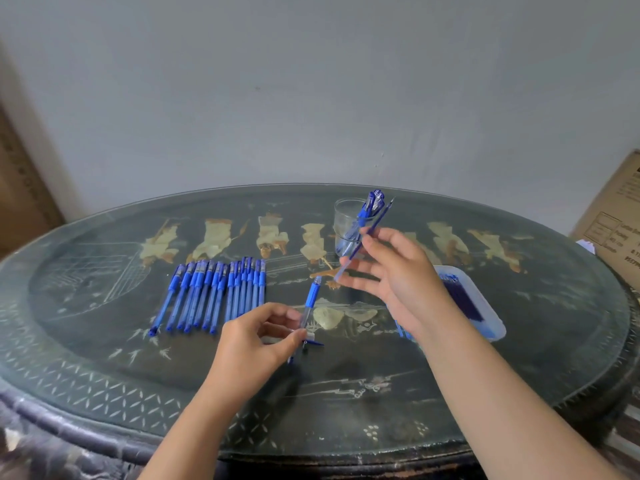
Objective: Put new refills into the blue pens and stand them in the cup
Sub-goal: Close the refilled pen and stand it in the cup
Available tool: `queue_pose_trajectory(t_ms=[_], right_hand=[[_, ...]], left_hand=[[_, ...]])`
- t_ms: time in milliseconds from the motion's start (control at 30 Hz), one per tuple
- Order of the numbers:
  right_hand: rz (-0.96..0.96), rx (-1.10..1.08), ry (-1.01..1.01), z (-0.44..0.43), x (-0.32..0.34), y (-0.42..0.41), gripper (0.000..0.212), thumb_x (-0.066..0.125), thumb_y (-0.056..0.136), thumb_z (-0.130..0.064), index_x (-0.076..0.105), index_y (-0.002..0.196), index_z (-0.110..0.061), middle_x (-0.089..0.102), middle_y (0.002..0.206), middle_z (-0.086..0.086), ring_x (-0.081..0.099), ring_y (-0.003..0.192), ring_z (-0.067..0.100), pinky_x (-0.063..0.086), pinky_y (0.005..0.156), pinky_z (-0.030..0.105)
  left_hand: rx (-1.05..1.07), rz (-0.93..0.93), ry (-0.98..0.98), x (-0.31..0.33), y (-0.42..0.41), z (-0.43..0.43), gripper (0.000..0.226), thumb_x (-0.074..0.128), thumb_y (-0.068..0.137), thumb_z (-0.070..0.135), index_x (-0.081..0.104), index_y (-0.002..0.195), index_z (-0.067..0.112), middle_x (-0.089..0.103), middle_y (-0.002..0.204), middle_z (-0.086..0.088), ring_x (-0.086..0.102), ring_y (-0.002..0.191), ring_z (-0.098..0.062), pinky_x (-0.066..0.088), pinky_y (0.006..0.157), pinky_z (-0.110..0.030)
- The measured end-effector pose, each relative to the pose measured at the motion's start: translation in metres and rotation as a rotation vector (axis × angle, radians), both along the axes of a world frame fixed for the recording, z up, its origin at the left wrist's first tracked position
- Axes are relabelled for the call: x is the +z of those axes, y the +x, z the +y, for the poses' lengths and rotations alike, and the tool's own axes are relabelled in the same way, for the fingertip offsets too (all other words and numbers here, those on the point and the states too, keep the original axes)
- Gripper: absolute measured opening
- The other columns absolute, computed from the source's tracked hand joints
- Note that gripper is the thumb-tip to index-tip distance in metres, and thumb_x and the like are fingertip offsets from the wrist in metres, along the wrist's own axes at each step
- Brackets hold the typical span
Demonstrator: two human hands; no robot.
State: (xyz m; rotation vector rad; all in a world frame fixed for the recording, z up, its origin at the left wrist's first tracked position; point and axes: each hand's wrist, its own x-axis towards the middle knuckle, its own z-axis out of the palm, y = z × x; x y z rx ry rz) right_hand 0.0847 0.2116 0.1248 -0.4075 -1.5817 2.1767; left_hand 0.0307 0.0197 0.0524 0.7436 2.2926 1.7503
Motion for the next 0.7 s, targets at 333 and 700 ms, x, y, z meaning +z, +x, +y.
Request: queue_pose_trajectory(t_ms=[333, 700], right_hand=[[-0.023, 0.031, 0.010, -0.021, 0.000, -0.012, 0.010, 0.050, 0.102, -0.012, 0.055, 0.110, -0.011, 0.052, 0.103, 0.013, 0.070, 0.085, 0.029, 0.059, 0.075, 0.057], [-0.125, 0.091, 0.464, -0.031, -0.005, -0.014, 0.010, 0.058, 0.097, -0.009, 0.064, 0.095, -0.016, 0.063, 0.088, 0.001, 0.069, 0.085, 0.019, 0.061, 0.078, 0.044]], left_hand=[[-0.023, 0.009, -0.016, -0.002, -0.002, -0.005, 0.019, 0.080, 0.077, 0.008, 0.071, 0.087, 0.022, 0.072, 0.084, 0.010, 0.068, 0.073, -0.008, 0.053, 0.065, -0.016], [0.024, 0.011, 0.027, -0.003, -0.005, -0.005, 0.018, 0.080, 0.077, 0.009, 0.072, 0.087, 0.022, 0.073, 0.082, 0.008, 0.068, 0.071, -0.008, 0.051, 0.061, -0.014]])
